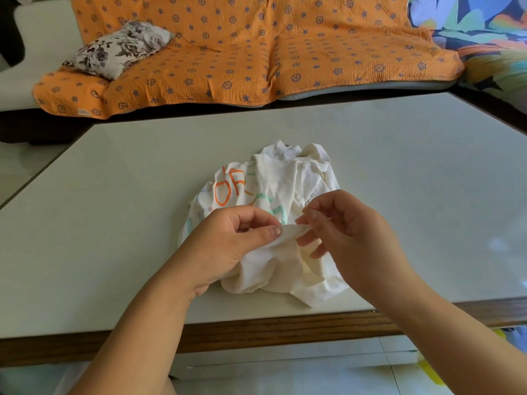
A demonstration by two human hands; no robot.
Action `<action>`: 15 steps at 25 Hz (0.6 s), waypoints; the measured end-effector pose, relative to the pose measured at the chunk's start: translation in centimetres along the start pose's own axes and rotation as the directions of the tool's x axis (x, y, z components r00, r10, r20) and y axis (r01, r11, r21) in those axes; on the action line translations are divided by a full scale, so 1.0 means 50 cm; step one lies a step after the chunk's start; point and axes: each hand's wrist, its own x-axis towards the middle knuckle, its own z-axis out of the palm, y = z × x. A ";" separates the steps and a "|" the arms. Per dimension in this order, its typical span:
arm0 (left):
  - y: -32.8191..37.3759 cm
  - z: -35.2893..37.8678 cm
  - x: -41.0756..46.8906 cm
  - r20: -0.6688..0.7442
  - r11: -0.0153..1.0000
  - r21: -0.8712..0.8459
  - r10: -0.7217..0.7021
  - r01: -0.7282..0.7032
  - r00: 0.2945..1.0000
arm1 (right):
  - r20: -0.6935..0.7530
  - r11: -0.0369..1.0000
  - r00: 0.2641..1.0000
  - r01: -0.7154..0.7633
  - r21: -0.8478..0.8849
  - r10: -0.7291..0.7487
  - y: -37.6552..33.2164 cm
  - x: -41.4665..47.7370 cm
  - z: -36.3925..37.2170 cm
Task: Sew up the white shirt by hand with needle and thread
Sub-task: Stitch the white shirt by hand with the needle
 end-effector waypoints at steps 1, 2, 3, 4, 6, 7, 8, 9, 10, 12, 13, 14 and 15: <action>0.001 0.001 -0.001 -0.001 1.000 -0.011 0.006 -0.006 1.000 | -0.029 0.998 0.999 0.037 -0.052 -0.038 -0.002 -0.005 -0.001; 0.002 0.003 -0.002 -0.001 1.000 -0.018 0.009 -0.009 1.000 | -0.048 0.995 0.996 0.067 -0.072 -0.071 -0.007 -0.011 -0.003; 0.004 0.004 -0.003 -0.001 1.000 -0.024 0.010 -0.010 1.000 | -0.044 0.994 0.995 0.082 -0.067 -0.086 -0.011 -0.017 -0.005; 0.005 0.005 -0.003 -0.002 0.999 -0.033 0.008 -0.008 1.000 | -0.016 0.995 0.997 0.078 -0.060 -0.080 -0.015 -0.023 -0.004; 0.006 0.006 -0.003 -0.001 0.998 -0.059 0.006 -0.006 1.000 | 0.078 0.995 0.996 0.037 -0.096 -0.030 -0.017 -0.030 0.002; 0.006 0.006 -0.004 0.003 0.998 -0.070 0.007 -0.007 1.000 | 0.118 0.992 0.993 0.014 -0.125 0.001 -0.015 -0.032 0.005; 0.007 0.006 -0.003 0.008 0.997 -0.078 0.008 -0.007 1.000 | 0.143 0.990 0.989 -0.010 -0.143 0.030 -0.013 -0.032 0.008; 0.007 0.006 -0.004 0.011 0.996 -0.083 0.010 -0.009 1.000 | 0.152 0.989 0.987 -0.032 -0.146 0.054 -0.010 -0.032 0.010; 0.007 0.006 -0.004 0.012 0.996 -0.088 0.011 -0.010 1.000 | 0.150 0.989 0.986 -0.052 -0.137 0.073 -0.010 -0.031 0.011; 0.007 0.005 -0.004 0.010 0.995 -0.103 0.011 -0.010 1.000 | 0.134 0.990 0.986 -0.085 -0.110 0.099 -0.010 -0.029 0.011; 0.007 0.005 -0.005 0.010 0.994 -0.108 0.011 -0.010 1.000 | 0.131 0.991 0.986 -0.095 -0.097 0.107 -0.010 -0.027 0.011; 0.007 0.005 -0.005 0.011 0.994 -0.108 0.013 -0.012 1.000 | 0.132 0.991 0.985 -0.101 -0.088 0.112 -0.011 -0.026 0.011; 0.007 0.005 -0.005 0.011 0.994 -0.107 0.015 -0.014 1.000 | 0.135 0.991 0.984 -0.103 -0.083 0.114 -0.010 -0.026 0.011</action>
